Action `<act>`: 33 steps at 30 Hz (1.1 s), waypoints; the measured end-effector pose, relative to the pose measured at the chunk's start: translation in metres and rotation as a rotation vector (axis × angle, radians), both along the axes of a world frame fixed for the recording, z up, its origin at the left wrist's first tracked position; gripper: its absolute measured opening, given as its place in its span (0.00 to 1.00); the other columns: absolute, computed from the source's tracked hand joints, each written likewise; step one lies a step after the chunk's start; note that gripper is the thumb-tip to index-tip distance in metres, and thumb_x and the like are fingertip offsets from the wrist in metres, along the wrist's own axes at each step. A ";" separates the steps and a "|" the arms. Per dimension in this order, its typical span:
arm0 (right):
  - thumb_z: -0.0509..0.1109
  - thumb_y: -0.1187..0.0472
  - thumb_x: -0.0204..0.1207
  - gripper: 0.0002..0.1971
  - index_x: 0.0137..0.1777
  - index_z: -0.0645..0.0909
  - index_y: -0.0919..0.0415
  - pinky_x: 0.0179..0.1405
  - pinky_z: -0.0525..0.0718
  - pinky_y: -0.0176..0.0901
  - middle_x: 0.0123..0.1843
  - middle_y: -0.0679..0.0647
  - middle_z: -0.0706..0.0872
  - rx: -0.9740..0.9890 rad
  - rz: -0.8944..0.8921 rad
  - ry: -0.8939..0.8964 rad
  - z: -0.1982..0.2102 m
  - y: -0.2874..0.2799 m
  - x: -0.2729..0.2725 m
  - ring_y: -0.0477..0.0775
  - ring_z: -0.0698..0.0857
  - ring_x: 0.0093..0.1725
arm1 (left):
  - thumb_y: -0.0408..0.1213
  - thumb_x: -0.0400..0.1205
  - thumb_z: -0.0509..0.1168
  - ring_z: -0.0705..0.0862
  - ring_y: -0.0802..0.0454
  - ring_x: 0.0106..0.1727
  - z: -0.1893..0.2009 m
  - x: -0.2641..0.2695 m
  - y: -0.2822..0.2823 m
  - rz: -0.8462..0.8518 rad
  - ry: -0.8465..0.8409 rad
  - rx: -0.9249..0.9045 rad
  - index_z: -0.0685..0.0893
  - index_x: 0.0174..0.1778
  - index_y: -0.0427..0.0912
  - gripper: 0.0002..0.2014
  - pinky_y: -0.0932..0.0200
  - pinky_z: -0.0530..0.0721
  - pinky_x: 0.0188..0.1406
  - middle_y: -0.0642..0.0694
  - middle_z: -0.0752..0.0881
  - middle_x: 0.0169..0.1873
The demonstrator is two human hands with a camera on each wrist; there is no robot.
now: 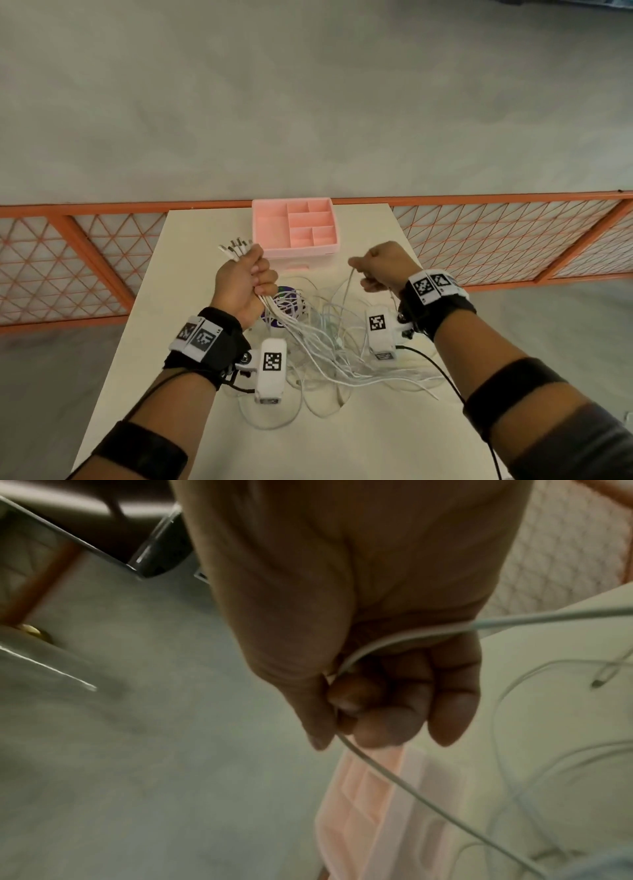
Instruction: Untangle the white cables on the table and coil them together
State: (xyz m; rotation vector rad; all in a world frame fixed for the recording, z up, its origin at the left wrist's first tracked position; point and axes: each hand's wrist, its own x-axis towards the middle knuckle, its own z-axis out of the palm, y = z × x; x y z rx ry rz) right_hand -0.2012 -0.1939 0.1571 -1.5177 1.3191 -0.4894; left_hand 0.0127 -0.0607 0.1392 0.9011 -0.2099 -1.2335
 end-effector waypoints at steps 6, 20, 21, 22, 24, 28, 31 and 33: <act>0.69 0.59 0.84 0.16 0.35 0.72 0.61 0.27 0.76 0.44 0.27 0.53 0.65 0.089 0.049 -0.282 0.026 0.020 0.018 0.51 0.65 0.22 | 0.35 0.90 0.57 0.60 0.60 0.19 -0.008 -0.022 -0.001 -0.100 -0.090 0.047 0.70 0.36 0.45 0.15 0.68 0.59 0.14 0.53 0.65 0.22; 0.63 0.58 0.87 0.16 0.36 0.71 0.59 0.26 0.71 0.44 0.26 0.50 0.64 -0.068 0.097 -0.508 0.050 0.017 0.020 0.50 0.61 0.24 | 0.37 0.90 0.58 0.59 0.60 0.20 -0.004 -0.018 -0.006 -0.125 -0.093 0.043 0.72 0.35 0.45 0.16 0.68 0.59 0.14 0.53 0.64 0.23; 0.62 0.59 0.87 0.16 0.36 0.71 0.59 0.27 0.71 0.44 0.25 0.49 0.65 -0.097 0.081 -0.498 0.051 0.015 0.018 0.49 0.62 0.23 | 0.37 0.90 0.58 0.60 0.60 0.20 -0.004 -0.017 -0.006 -0.124 -0.095 0.048 0.72 0.35 0.45 0.16 0.68 0.59 0.14 0.53 0.64 0.23; 0.62 0.59 0.88 0.16 0.36 0.71 0.58 0.27 0.71 0.44 0.25 0.49 0.65 -0.104 0.065 -0.547 0.053 0.013 0.017 0.49 0.62 0.23 | 0.37 0.90 0.58 0.60 0.60 0.20 -0.005 -0.016 -0.006 -0.121 -0.101 0.057 0.72 0.35 0.45 0.15 0.68 0.59 0.14 0.54 0.64 0.23; 0.60 0.59 0.88 0.15 0.37 0.71 0.58 0.30 0.74 0.45 0.27 0.51 0.67 -0.060 0.035 -0.762 0.064 0.011 0.016 0.50 0.67 0.23 | 0.36 0.90 0.59 0.59 0.60 0.19 -0.009 -0.013 -0.004 -0.110 -0.131 0.094 0.72 0.35 0.46 0.15 0.68 0.58 0.14 0.54 0.64 0.23; 0.57 0.59 0.88 0.12 0.43 0.74 0.61 0.42 0.86 0.53 0.39 0.62 0.84 -0.065 0.096 -0.920 0.086 0.006 0.019 0.69 0.87 0.51 | 0.36 0.89 0.61 0.59 0.60 0.19 -0.020 -0.011 -0.001 -0.115 -0.185 0.174 0.71 0.35 0.46 0.15 0.68 0.57 0.14 0.53 0.64 0.23; 0.59 0.59 0.88 0.09 0.48 0.74 0.63 0.46 0.85 0.54 0.47 0.66 0.88 -0.119 0.189 -0.645 0.082 0.000 0.024 0.71 0.88 0.56 | 0.36 0.89 0.61 0.60 0.60 0.18 -0.020 -0.011 0.000 -0.134 -0.161 0.193 0.71 0.36 0.45 0.14 0.69 0.57 0.13 0.53 0.64 0.23; 0.61 0.59 0.87 0.06 0.48 0.74 0.59 0.49 0.84 0.54 0.50 0.59 0.91 -0.177 0.196 -0.405 0.066 -0.006 0.026 0.64 0.90 0.56 | 0.36 0.89 0.60 0.59 0.61 0.19 -0.014 -0.009 0.001 -0.152 -0.100 0.166 0.73 0.37 0.45 0.13 0.68 0.56 0.13 0.54 0.64 0.23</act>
